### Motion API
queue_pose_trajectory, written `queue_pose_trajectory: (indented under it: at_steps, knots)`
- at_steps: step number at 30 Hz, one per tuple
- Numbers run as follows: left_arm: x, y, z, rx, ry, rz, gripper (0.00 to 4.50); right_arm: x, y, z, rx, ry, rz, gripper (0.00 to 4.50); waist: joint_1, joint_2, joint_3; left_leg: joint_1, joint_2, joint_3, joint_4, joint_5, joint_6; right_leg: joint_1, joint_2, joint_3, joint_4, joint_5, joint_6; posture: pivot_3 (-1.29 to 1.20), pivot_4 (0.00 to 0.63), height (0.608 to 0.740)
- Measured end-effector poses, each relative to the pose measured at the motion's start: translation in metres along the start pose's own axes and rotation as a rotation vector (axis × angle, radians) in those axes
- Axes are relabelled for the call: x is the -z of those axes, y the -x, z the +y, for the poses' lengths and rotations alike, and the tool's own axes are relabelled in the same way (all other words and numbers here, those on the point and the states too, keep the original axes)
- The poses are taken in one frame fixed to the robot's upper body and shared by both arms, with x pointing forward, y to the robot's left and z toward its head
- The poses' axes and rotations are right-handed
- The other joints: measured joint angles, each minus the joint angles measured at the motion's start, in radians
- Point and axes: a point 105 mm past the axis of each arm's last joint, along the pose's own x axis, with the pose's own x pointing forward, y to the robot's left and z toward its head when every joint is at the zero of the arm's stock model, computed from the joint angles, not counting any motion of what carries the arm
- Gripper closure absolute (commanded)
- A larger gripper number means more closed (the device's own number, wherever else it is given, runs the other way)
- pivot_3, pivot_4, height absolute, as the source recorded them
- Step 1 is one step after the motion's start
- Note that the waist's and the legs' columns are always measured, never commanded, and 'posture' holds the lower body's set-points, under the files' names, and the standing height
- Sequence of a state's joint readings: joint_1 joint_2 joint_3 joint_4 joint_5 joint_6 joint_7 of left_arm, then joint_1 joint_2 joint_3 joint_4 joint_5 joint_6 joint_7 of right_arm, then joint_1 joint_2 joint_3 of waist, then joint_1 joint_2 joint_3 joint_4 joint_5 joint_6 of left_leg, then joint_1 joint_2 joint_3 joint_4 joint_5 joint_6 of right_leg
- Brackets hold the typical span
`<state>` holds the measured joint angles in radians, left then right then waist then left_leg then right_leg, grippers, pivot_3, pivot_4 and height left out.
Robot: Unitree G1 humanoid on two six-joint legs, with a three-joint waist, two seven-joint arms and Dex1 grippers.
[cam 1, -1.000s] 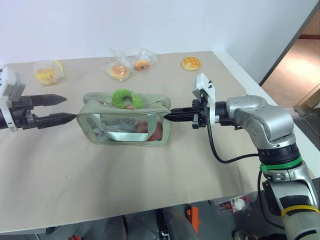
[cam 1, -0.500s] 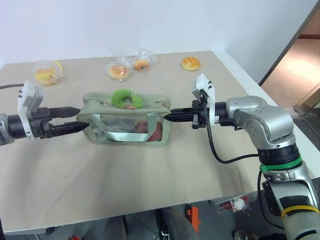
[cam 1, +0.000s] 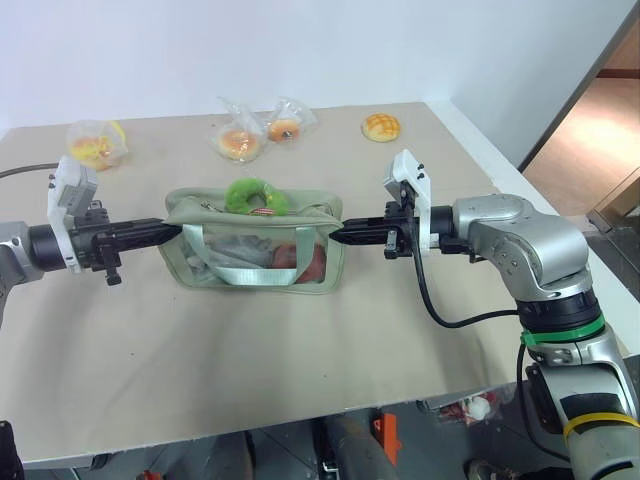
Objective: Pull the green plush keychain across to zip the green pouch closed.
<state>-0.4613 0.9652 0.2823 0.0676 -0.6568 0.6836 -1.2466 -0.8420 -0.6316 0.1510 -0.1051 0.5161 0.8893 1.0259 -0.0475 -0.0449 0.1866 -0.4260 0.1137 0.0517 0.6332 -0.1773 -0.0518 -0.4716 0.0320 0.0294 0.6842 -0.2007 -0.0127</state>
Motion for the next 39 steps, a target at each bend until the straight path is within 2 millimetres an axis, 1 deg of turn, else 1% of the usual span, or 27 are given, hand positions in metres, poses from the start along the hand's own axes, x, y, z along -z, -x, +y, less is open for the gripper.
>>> queue_pose_trajectory:
  at_steps: [3, 5, 6, 9, 10, 12, 15, 18, 20, 22, 23, 25, 28, 31, 35, 39]
  knots:
    - [-0.001, -0.001, 0.001, -0.01, -0.005, 0.003, 4.47, 0.0, 0.0, 0.0, 0.001, 0.0, -0.001, 4.5, 0.0, 0.0, 0.0, 0.0, 0.0, 0.0, 0.0, 0.0, 0.0, 0.0, 0.0, 0.0, 0.0, 0.0, 0.0, 0.0, 0.15, 0.74]
    - [-0.001, -0.001, 0.002, -0.017, -0.01, 0.005, 4.5, -0.001, 0.0, 0.0, 0.002, -0.004, -0.009, 3.76, 0.0, 0.0, 0.0, 0.0, 0.0, 0.0, 0.0, 0.0, 0.0, 0.0, 0.0, 0.0, 0.0, 0.0, 0.0, 0.0, 0.15, 0.74]
    - [-0.001, -0.001, 0.003, -0.02, -0.01, 0.006, 4.5, -0.002, 0.001, 0.0, 0.001, -0.006, -0.016, 3.54, 0.0, 0.0, 0.0, 0.0, 0.0, 0.0, 0.0, 0.0, 0.0, 0.0, 0.0, 0.0, 0.0, 0.0, 0.0, 0.0, 0.15, 0.74]
    - [-0.001, -0.002, 0.003, -0.022, -0.014, 0.007, 4.5, -0.008, 0.006, 0.005, -0.025, 0.008, -0.038, 2.38, 0.001, 0.0, 0.0, 0.0, 0.0, 0.0, 0.0, 0.0, 0.0, 0.0, 0.0, 0.0, 0.0, 0.0, 0.0, 0.0, 0.15, 0.74]
    - [-0.002, -0.003, 0.004, -0.024, -0.016, 0.007, 4.5, -0.01, 0.008, 0.007, -0.035, 0.016, -0.041, 2.13, 0.002, 0.0, 0.0, 0.0, 0.0, 0.0, 0.0, 0.0, 0.0, 0.0, 0.0, 0.0, 0.0, 0.0, 0.0, 0.0, 0.15, 0.74]
    - [-0.001, -0.003, 0.004, -0.026, -0.014, 0.004, 4.5, -0.013, 0.013, 0.011, -0.059, 0.021, -0.052, 1.47, 0.002, 0.0, 0.0, 0.0, 0.0, 0.0, 0.0, 0.0, 0.0, 0.0, 0.0, 0.0, 0.0, 0.0, 0.0, 0.0, 0.15, 0.74]
    - [-0.001, -0.003, 0.005, -0.028, -0.012, 0.002, 4.5, -0.026, 0.026, 0.021, -0.123, 0.034, -0.112, 1.47, 0.002, 0.0, 0.0, 0.0, 0.0, 0.0, 0.0, 0.0, 0.0, 0.0, 0.0, 0.0, 0.0, 0.0, 0.0, 0.0, 0.15, 0.74]
    - [-0.001, -0.004, 0.006, -0.03, -0.009, 0.001, 4.5, -0.051, 0.044, 0.026, -0.148, 0.06, -0.228, 1.47, 0.002, 0.0, 0.0, 0.0, 0.0, 0.0, 0.0, 0.0, 0.0, 0.0, 0.0, 0.0, 0.0, 0.0, 0.0, 0.0, 0.15, 0.74]
    - [-0.001, -0.005, 0.007, -0.03, -0.009, 0.0, 4.5, -0.074, 0.053, 0.022, -0.135, 0.077, -0.324, 1.47, 0.0, 0.0, 0.0, 0.001, -0.001, 0.0, 0.0, 0.0, 0.0, 0.0, 0.0, 0.001, 0.0, 0.002, 0.0, 0.0, 0.15, 0.74]
    - [-0.001, -0.005, 0.007, -0.031, -0.006, -0.002, 4.5, -0.092, 0.053, 0.01, -0.07, 0.086, -0.376, 1.47, 0.0, 0.0, 0.0, 0.002, -0.002, -0.001, 0.0, 0.0, 0.0, 0.0, 0.001, 0.002, 0.0, 0.003, -0.001, 0.0, 0.15, 0.74]
    - [-0.001, -0.006, 0.008, -0.031, -0.005, -0.004, 4.5, -0.098, 0.049, 0.001, -0.029, 0.085, -0.383, 1.47, -0.001, 0.0, 0.0, 0.003, -0.003, -0.002, 0.0, 0.0, 0.0, 0.0, 0.001, 0.003, 0.0, 0.003, -0.002, 0.0, 0.15, 0.74]
    - [0.0, -0.008, 0.007, -0.027, -0.005, -0.009, 4.5, -0.097, 0.037, -0.011, 0.022, 0.076, -0.354, 1.47, 0.0, 0.0, 0.0, 0.003, -0.005, -0.004, 0.0, 0.001, 0.001, 0.0, 0.001, 0.005, 0.0, 0.004, -0.003, 0.0, 0.15, 0.74]
    - [0.0, -0.009, 0.008, -0.028, -0.01, -0.014, 4.5, -0.091, 0.005, -0.02, 0.023, 0.059, -0.282, 1.47, 0.0, 0.0, 0.0, 0.003, -0.009, -0.004, 0.0, 0.001, 0.001, 0.0, 0.001, 0.009, 0.0, 0.004, -0.002, 0.0, 0.15, 0.74]
    - [0.0, -0.011, 0.008, -0.026, -0.013, -0.018, 4.5, -0.092, -0.018, -0.021, -0.001, 0.086, -0.235, 1.47, 0.002, 0.0, 0.0, 0.002, -0.011, -0.004, 0.0, 0.001, 0.001, 0.0, -0.001, 0.011, -0.001, 0.006, 0.002, 0.0, 0.15, 0.74]
    - [-0.001, -0.012, 0.008, -0.029, -0.015, -0.021, 4.5, -0.098, -0.035, -0.023, -0.01, 0.129, -0.209, 1.47, 0.002, 0.0, 0.0, 0.002, -0.013, -0.002, 0.0, 0.0, 0.002, 0.0, -0.003, 0.013, -0.002, 0.005, 0.004, 0.0, 0.15, 0.74]
    - [-0.001, -0.012, 0.008, -0.03, -0.015, -0.023, 4.5, -0.089, -0.052, -0.019, -0.06, 0.147, -0.163, 1.47, 0.002, 0.0, 0.0, 0.002, -0.013, -0.003, 0.0, 0.0, 0.002, -0.001, -0.003, 0.013, -0.002, 0.006, 0.005, 0.0, 0.15, 0.74]
